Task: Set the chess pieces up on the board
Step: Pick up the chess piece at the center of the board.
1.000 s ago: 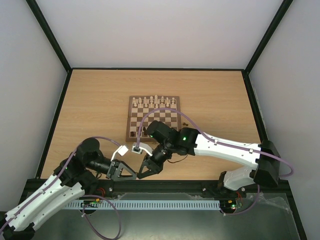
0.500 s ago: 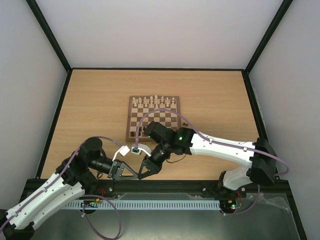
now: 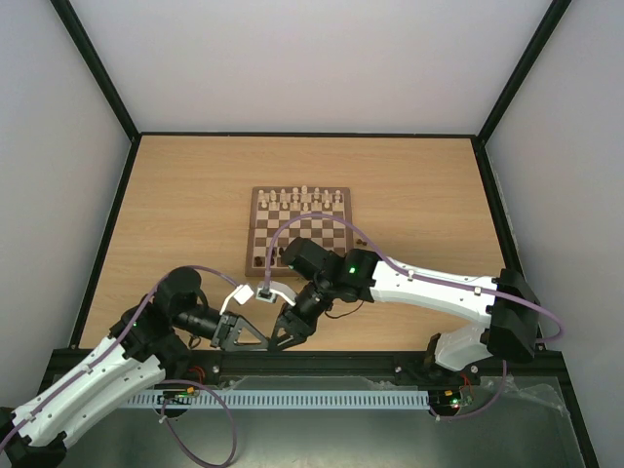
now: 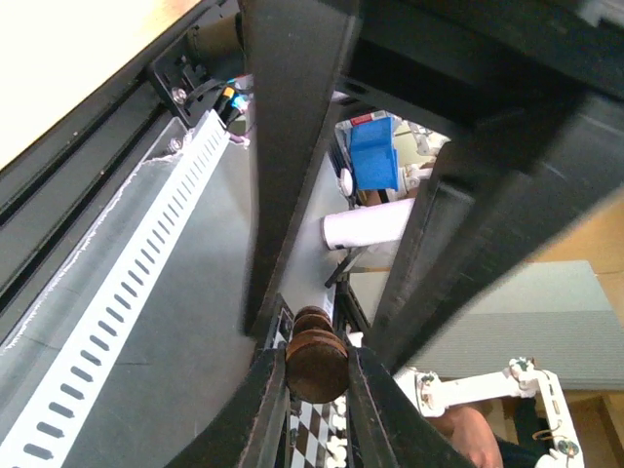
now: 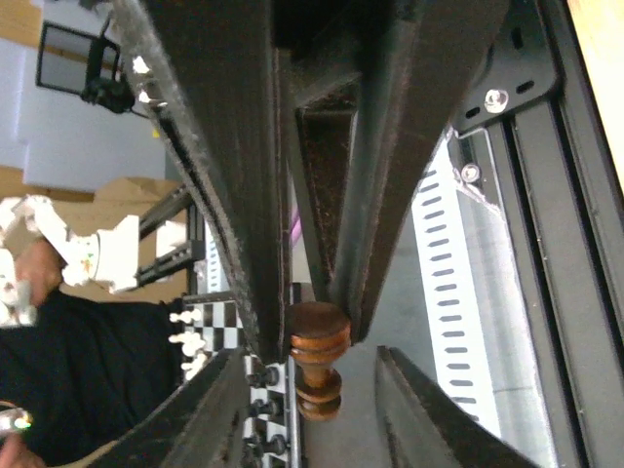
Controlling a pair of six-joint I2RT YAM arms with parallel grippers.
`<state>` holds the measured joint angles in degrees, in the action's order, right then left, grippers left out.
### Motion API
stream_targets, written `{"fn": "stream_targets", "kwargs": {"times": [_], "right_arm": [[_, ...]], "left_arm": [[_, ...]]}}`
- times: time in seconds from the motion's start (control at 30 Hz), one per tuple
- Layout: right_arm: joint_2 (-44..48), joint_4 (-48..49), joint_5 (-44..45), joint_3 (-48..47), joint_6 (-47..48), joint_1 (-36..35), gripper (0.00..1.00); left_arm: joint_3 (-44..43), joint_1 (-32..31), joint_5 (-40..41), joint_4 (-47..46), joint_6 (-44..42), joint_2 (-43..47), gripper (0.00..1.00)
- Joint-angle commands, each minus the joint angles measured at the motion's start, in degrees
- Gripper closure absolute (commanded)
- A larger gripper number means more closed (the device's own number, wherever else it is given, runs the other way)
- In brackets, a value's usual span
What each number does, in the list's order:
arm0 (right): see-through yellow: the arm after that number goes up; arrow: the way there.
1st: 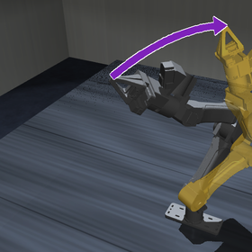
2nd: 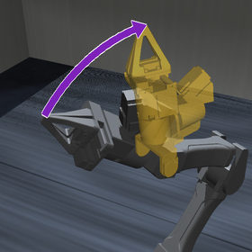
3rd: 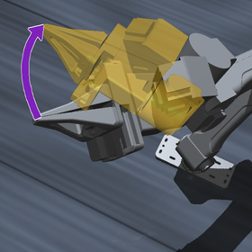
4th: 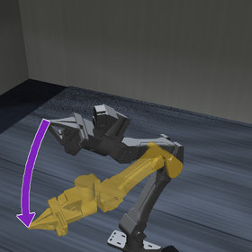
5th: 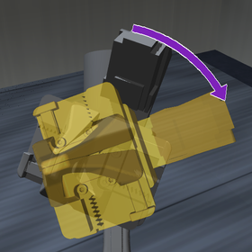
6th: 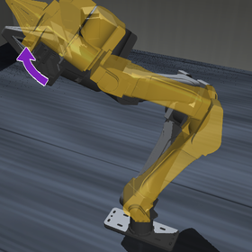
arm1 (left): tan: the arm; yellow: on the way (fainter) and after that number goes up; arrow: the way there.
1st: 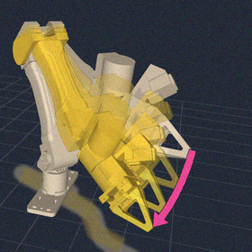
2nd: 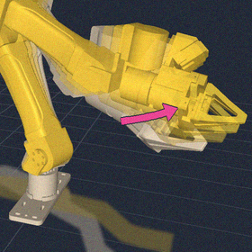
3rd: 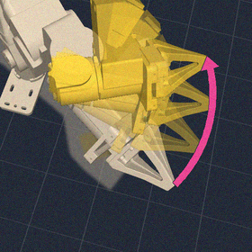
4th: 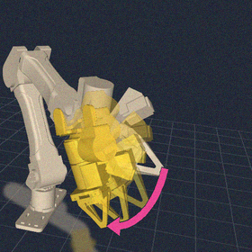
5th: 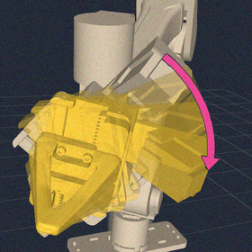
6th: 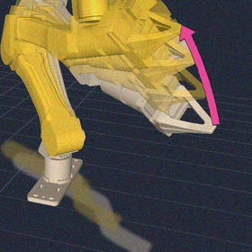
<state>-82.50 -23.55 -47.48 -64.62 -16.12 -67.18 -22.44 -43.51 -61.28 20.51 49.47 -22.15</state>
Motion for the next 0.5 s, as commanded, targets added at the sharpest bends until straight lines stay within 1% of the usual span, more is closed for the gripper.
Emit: {"fn": "stream_targets", "kwargs": {"times": [0.0,0.07,0.1,0.13,0.2,0.27,0.37,0.47], "right_arm": [[0.9,-0.2,0.9,-0.1,-1.0,0.2,0.54],[2.6,-0.2,2.5,0.1,-1.9,0.9,0.47],[3.7,0.1,3.2,0.4,-2.6,1.4,0.41],[5.2,1.1,3.9,1.2,-3.6,2.2,0.38],[8.4,3.1,6.2,3.3,-6.0,3.5,0.35],[12.3,6.3,9.6,6.3,-9.6,5.3,0.32],[18.7,15.5,14.4,14.3,-16.5,8.1,0.3],[24.6,22.9,19.9,19.8,-22.7,9.8,0.3]], "left_arm": [[-1.0,-0.3,1.6,0.5,-0.6,-0.8,0.98],[-1.8,-0.3,3.3,0.6,-0.6,-0.7,0.98],[-2.3,-0.2,4.4,0.5,-0.5,-0.6,0.98],[-3.0,-0.2,5.9,0.7,-0.5,-0.5,0.98],[-3.9,-0.3,8.7,-0.5,0.1,-0.4,0.98],[-4.9,-0.2,13.0,-2.4,1.3,-0.2,0.98],[-4.4,-0.2,20.6,-9.8,5.1,0.4,0.98],[-1.3,-0.3,25.9,-20.8,10.1,-0.5,0.98]]}}
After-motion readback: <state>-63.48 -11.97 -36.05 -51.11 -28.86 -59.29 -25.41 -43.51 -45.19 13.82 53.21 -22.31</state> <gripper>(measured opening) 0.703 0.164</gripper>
